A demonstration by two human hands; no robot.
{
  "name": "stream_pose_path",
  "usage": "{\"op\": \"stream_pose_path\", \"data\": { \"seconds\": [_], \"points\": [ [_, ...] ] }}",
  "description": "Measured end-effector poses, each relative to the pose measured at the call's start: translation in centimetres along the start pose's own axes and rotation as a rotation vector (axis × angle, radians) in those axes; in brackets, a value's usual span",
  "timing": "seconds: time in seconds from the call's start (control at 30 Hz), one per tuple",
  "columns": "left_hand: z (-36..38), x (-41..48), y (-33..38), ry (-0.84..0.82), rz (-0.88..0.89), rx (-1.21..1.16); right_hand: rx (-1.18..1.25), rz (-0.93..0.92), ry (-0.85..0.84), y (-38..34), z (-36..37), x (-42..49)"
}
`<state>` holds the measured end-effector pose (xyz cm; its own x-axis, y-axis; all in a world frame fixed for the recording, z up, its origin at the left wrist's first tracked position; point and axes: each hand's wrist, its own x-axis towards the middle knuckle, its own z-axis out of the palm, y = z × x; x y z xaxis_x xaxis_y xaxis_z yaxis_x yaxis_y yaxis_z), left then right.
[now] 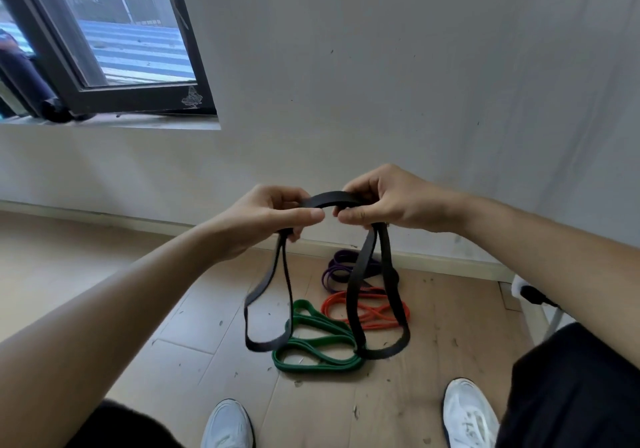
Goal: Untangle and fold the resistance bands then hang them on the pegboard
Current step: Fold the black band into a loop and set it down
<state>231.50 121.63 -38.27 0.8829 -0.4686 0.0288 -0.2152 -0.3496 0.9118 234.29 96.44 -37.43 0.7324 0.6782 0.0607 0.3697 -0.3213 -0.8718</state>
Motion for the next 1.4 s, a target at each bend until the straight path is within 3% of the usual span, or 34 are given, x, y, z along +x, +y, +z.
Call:
{"op": "stream_pose_path", "data": {
  "seconds": [0.17,0.43,0.57,0.67,0.87,1.0,1.13,1.4],
  "points": [
    [1.9,1.1,1.2,0.108,0.053,0.016,-0.115,0.021,-0.054,0.7,0.3,0.8],
    [0.7,0.7,1.9,0.294,0.161,-0.195,-0.189,0.192,-0.145,4.4,-0.4,1.1],
    [-0.7,0.2,1.3,0.351,0.16,-0.261,-0.175,0.193,-0.118,4.1,-0.6,1.1],
    [-1.8,-0.2,0.5,0.341,0.101,-0.265,-0.155,0.165,-0.047,3.4,-0.8,0.8],
    [-2.1,-0.8,-1.2,0.168,-0.044,-0.152,-0.058,0.104,0.087,2.5,-1.2,0.7],
    [0.0,-0.3,-0.5,0.1,-0.04,-0.039,0.003,0.024,0.064,1.6,-0.2,0.9],
    [1.3,0.3,0.8,0.18,0.04,0.011,-0.056,0.007,-0.004,1.2,0.3,0.9],
    [0.5,0.5,1.7,0.393,0.161,-0.187,-0.207,0.137,-0.084,5.0,1.2,1.4]
  ]
}}
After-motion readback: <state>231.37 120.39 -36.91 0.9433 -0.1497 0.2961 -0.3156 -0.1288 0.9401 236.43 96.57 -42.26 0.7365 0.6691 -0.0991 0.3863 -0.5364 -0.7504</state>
